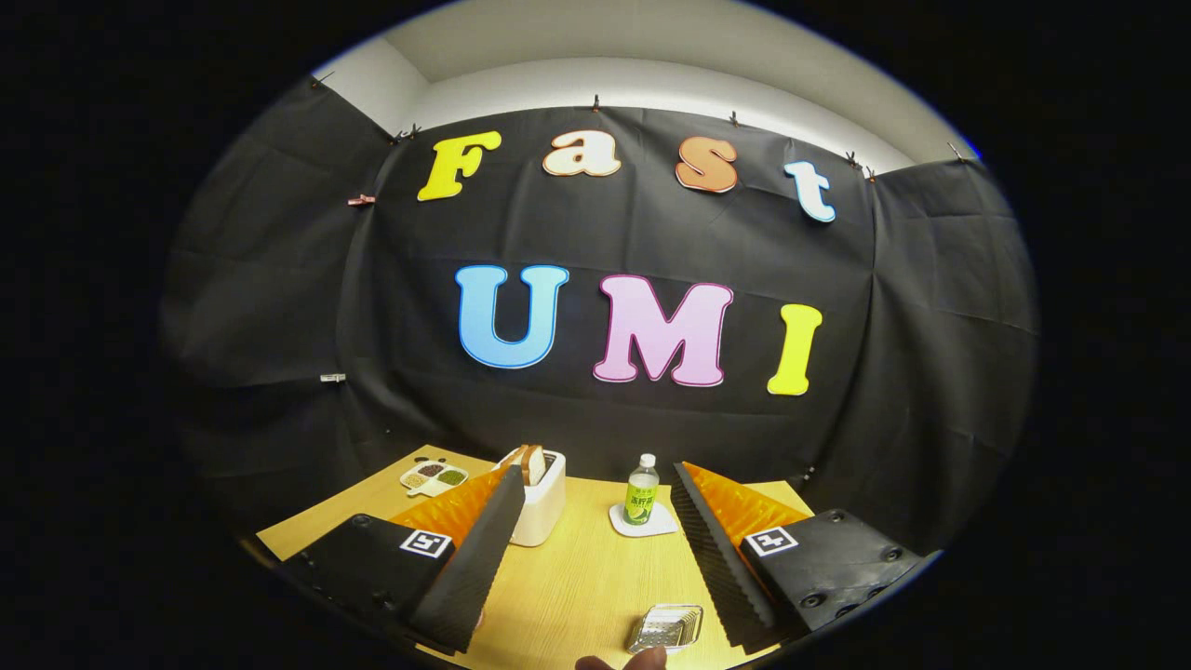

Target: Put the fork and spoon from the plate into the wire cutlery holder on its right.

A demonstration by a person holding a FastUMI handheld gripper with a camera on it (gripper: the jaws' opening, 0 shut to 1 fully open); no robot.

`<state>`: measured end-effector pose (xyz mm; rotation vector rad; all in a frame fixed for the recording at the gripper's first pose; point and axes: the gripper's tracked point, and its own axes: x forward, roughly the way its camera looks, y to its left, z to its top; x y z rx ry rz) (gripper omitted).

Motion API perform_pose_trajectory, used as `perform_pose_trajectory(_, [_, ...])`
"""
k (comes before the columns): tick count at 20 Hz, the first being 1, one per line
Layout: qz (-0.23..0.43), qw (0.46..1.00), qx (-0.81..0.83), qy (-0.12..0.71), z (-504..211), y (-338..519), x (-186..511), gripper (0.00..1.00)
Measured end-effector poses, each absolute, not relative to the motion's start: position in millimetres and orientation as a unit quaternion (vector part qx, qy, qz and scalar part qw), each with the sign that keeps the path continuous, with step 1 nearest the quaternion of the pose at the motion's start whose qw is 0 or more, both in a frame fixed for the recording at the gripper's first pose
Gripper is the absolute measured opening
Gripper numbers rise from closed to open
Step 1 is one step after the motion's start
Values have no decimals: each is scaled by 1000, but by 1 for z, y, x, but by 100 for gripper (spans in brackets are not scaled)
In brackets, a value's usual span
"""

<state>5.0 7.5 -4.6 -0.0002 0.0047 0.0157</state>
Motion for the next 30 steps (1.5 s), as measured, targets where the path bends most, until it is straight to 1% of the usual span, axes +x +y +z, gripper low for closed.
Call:
perform_pose_trajectory(3, [28, 999, 2, 20, -13, 19, 8, 98])
perform_pose_trajectory(6, [66, 995, 9, 70, -39, 40, 10, 98])
perform_pose_trajectory(11, [148, 968, 25, 201, -99, 93, 3, 98])
perform_pose_trajectory(16, [207, 917, 36, 338, -173, 143, -14, 98])
perform_pose_trajectory(18, [220, 898, 39, 379, -199, 159, -21, 94])
perform_pose_trajectory(23, [246, 854, 15, 458, -267, 194, -31, 91])
perform_pose_trajectory(24, [250, 847, 14, 469, -278, 202, -31, 89])
perform_pose_trajectory(26, [251, 836, 6, 489, -300, 213, -32, 79])
perform_pose_trajectory(28, [248, 827, -4, 505, -319, 223, -32, 78])
perform_pose_trajectory(30, [244, 819, -11, 520, -338, 232, -34, 72])
